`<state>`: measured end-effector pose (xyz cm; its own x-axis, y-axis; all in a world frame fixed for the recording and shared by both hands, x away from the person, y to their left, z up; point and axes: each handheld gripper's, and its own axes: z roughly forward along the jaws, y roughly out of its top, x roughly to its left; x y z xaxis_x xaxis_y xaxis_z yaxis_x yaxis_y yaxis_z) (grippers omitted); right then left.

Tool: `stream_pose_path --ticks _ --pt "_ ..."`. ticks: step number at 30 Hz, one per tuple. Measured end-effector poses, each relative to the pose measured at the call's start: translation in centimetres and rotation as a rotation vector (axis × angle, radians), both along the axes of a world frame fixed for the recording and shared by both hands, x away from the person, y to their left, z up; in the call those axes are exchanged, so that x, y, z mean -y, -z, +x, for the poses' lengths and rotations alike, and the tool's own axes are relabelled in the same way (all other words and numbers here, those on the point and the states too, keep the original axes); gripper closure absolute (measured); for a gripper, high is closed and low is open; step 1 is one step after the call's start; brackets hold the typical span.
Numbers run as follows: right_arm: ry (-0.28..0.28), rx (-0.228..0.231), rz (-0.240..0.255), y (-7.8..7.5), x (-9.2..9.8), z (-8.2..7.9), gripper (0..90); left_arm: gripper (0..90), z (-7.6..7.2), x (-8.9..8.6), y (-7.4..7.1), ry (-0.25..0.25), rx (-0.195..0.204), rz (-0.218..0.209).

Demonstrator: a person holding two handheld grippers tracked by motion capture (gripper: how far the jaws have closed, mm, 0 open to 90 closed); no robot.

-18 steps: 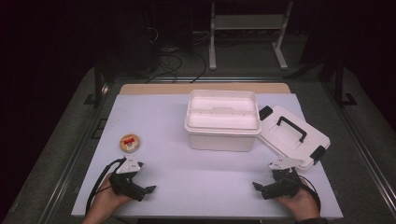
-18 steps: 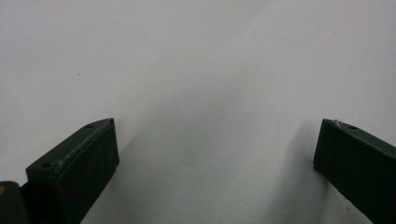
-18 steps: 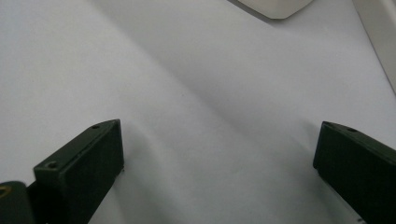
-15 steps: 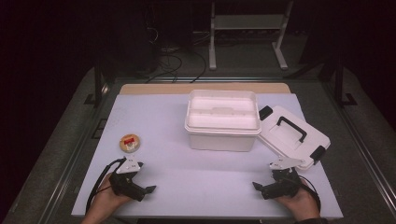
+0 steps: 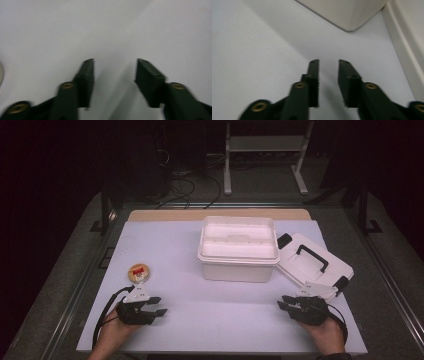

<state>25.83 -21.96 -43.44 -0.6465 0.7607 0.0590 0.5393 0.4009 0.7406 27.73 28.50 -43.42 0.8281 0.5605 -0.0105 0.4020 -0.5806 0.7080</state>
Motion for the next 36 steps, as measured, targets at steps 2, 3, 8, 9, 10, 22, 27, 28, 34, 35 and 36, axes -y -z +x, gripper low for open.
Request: stream_pose_path --ticks 2,3,8,9,10,22,27,28,34,35,36 --pt "0.001 0.008 0.003 -0.4 0.0 0.3 83.6 71.5 0.4 0.3 -0.6 0.000 -0.008 -0.010" --pt "0.002 0.015 0.002 -0.6 0.0 0.4 88.0 78.1 0.4 0.3 -0.6 0.000 -0.008 -0.010" --pt "0.007 0.033 0.023 -1.7 0.1 1.2 89.5 89.9 1.8 1.5 -2.4 0.003 0.007 -0.025" --pt "0.007 0.039 0.026 -1.9 0.1 1.5 89.5 89.8 2.1 1.7 -2.7 0.001 0.013 -0.030" --pt "0.010 0.046 0.021 -2.1 0.2 1.8 89.5 89.8 2.3 2.0 -3.0 0.002 0.018 -0.030" --pt "0.035 0.101 0.024 -4.4 0.9 5.6 89.6 89.7 6.0 4.3 -5.2 0.007 0.051 -0.075" --pt "0.040 0.109 0.024 -4.7 0.8 7.5 89.6 89.8 7.5 5.4 -5.3 0.009 0.062 -0.084" --pt "0.041 0.111 0.026 -4.7 0.8 7.8 89.5 89.8 8.3 6.0 -5.3 0.013 0.067 -0.086" --pt "0.037 0.120 0.029 -5.0 0.4 9.3 89.5 89.7 10.5 7.5 -5.3 0.014 0.081 -0.091" --pt "0.033 0.123 0.028 -5.0 0.3 9.4 89.5 89.7 10.8 7.7 -5.4 0.013 0.082 -0.094" --pt "0.032 0.126 0.027 -5.0 0.2 9.6 89.5 89.7 11.1 7.9 -5.4 0.013 0.085 -0.095"
